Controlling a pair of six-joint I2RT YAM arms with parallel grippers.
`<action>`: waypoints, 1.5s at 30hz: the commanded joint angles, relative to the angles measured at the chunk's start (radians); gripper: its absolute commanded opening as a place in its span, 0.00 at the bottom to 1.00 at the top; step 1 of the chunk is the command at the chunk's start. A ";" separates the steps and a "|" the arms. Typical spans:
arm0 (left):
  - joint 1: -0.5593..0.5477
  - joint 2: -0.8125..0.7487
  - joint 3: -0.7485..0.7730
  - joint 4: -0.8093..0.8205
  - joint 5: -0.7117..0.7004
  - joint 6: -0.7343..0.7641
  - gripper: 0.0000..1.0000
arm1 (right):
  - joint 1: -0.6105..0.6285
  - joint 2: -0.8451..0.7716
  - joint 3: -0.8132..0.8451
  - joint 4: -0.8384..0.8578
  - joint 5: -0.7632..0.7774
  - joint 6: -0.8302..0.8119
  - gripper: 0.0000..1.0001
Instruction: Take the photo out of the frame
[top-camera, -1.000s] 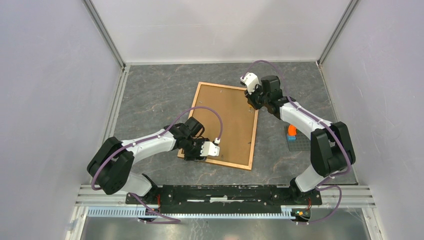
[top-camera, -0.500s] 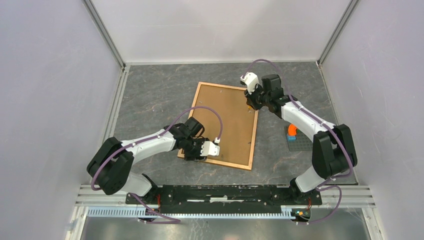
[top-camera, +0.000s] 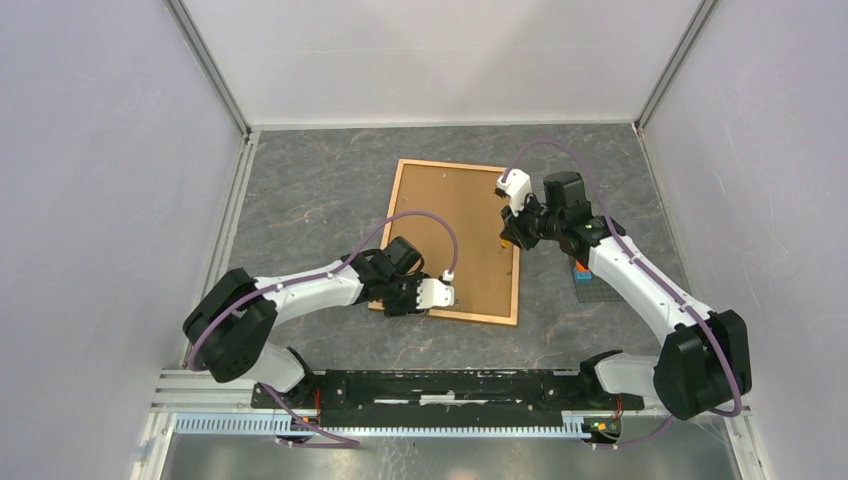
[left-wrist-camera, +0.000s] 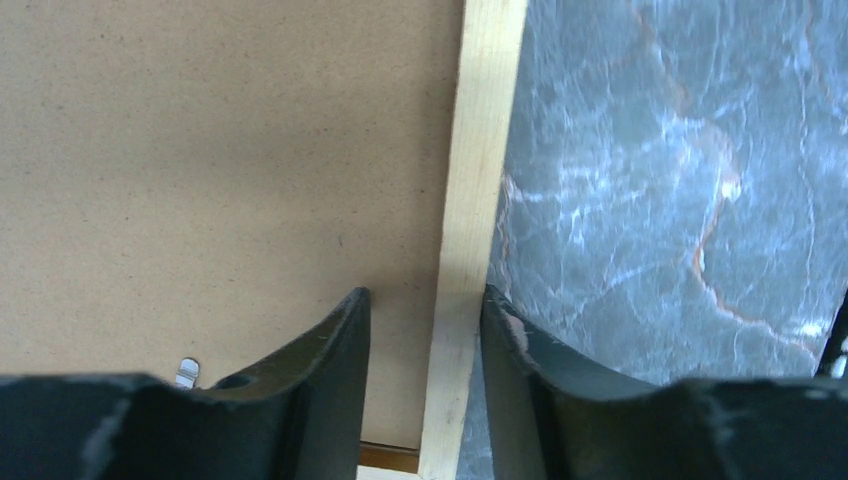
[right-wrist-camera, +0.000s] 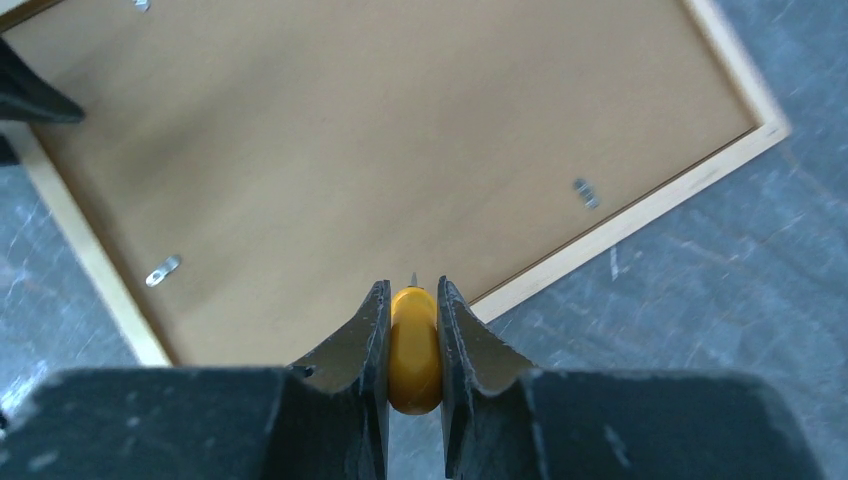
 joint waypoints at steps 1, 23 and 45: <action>-0.020 0.099 0.013 0.059 -0.037 -0.156 0.43 | -0.010 -0.054 -0.044 -0.079 -0.029 -0.012 0.00; -0.020 0.111 -0.002 0.067 -0.040 -0.145 0.39 | -0.018 -0.076 -0.129 -0.032 0.181 -0.065 0.00; -0.021 0.123 -0.001 0.052 -0.031 -0.125 0.38 | -0.005 -0.027 -0.160 0.093 0.049 0.020 0.00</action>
